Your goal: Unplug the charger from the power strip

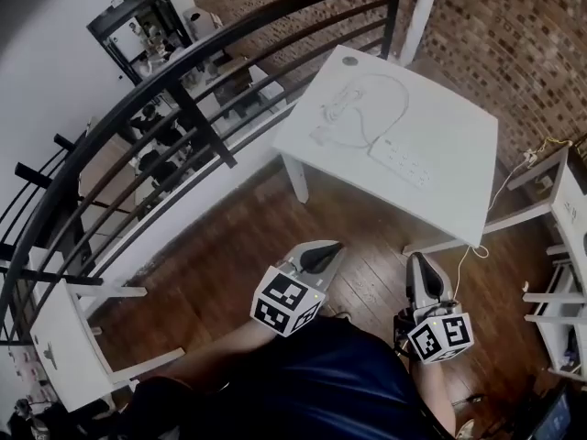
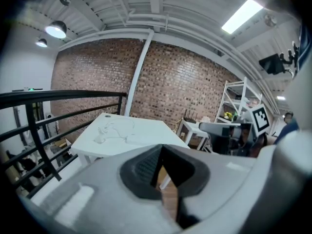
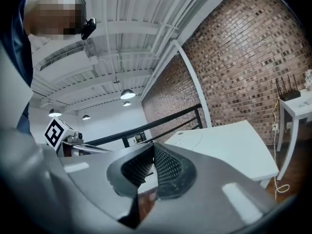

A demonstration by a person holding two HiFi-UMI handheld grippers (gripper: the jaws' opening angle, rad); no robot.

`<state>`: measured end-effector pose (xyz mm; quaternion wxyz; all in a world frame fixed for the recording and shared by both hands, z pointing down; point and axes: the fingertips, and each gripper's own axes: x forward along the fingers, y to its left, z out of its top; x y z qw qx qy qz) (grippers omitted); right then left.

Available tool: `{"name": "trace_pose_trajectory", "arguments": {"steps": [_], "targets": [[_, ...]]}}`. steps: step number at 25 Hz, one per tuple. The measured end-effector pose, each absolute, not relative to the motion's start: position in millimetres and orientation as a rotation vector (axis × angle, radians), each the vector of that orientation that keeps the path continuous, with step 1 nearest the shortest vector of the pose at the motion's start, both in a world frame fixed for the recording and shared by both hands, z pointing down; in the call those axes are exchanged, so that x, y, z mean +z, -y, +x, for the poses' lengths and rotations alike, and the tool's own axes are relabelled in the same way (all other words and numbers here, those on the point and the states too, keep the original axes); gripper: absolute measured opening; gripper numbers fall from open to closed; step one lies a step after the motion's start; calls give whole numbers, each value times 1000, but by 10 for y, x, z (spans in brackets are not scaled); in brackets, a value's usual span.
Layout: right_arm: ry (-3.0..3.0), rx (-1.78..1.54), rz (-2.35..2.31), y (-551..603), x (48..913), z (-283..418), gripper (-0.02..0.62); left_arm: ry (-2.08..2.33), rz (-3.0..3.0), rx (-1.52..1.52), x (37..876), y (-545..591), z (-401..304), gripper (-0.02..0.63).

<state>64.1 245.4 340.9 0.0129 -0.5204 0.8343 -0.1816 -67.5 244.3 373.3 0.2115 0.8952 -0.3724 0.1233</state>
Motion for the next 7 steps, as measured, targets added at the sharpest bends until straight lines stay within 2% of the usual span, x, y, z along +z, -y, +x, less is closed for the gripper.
{"name": "trace_pose_trajectory", "arguments": {"steps": [7], "targets": [[-2662, -580, -1636, -2297, 3479, 152, 11, 1022, 2515, 363, 3878, -2243, -1090, 6]]}}
